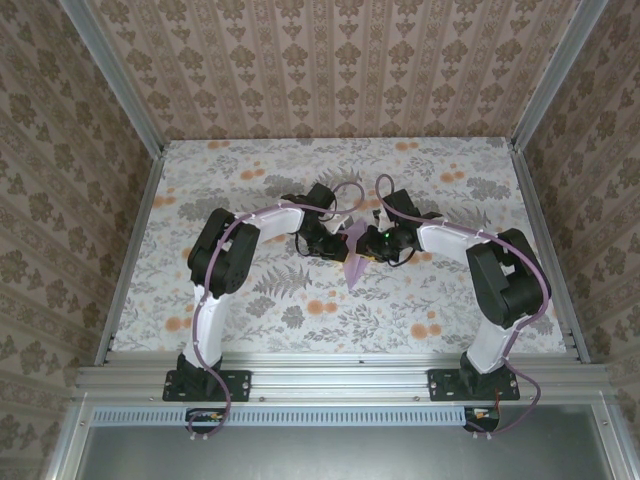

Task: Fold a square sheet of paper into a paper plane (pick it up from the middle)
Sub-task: Fourth fold the wing at the center of the table.

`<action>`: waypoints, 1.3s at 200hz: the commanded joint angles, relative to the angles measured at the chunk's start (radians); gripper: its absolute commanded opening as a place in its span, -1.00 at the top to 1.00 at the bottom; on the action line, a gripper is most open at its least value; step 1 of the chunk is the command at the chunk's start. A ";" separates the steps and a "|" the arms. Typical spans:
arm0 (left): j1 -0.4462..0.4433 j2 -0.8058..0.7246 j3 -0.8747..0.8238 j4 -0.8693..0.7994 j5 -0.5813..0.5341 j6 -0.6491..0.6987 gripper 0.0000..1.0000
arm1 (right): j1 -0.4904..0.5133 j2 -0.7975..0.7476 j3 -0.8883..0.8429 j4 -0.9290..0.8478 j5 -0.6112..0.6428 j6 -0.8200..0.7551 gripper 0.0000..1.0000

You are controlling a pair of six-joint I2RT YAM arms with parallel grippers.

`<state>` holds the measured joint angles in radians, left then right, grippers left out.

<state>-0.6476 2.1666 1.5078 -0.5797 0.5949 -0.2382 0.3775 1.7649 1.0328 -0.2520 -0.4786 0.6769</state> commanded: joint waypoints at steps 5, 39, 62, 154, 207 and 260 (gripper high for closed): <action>0.009 0.050 -0.030 -0.056 -0.104 0.024 0.92 | -0.003 -0.003 0.017 -0.011 -0.026 -0.005 0.63; 0.009 0.047 -0.029 -0.057 -0.103 0.023 0.92 | -0.003 0.024 0.022 0.009 -0.045 0.002 0.74; 0.010 0.047 -0.028 -0.055 -0.101 0.023 0.92 | -0.003 0.040 0.025 0.024 -0.059 0.008 0.79; 0.011 0.039 -0.034 -0.043 -0.087 0.019 0.93 | 0.002 0.119 0.065 0.079 -0.097 0.031 0.89; 0.014 0.023 -0.049 -0.029 -0.074 0.014 0.93 | 0.002 0.154 0.074 0.093 -0.112 0.036 0.91; 0.022 -0.016 -0.065 0.012 -0.015 -0.015 0.92 | 0.003 0.166 0.066 0.092 -0.125 0.028 0.91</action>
<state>-0.6388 2.1582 1.4826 -0.5472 0.6243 -0.2420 0.3775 1.8992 1.0840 -0.1669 -0.5896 0.7071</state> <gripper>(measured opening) 0.048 0.071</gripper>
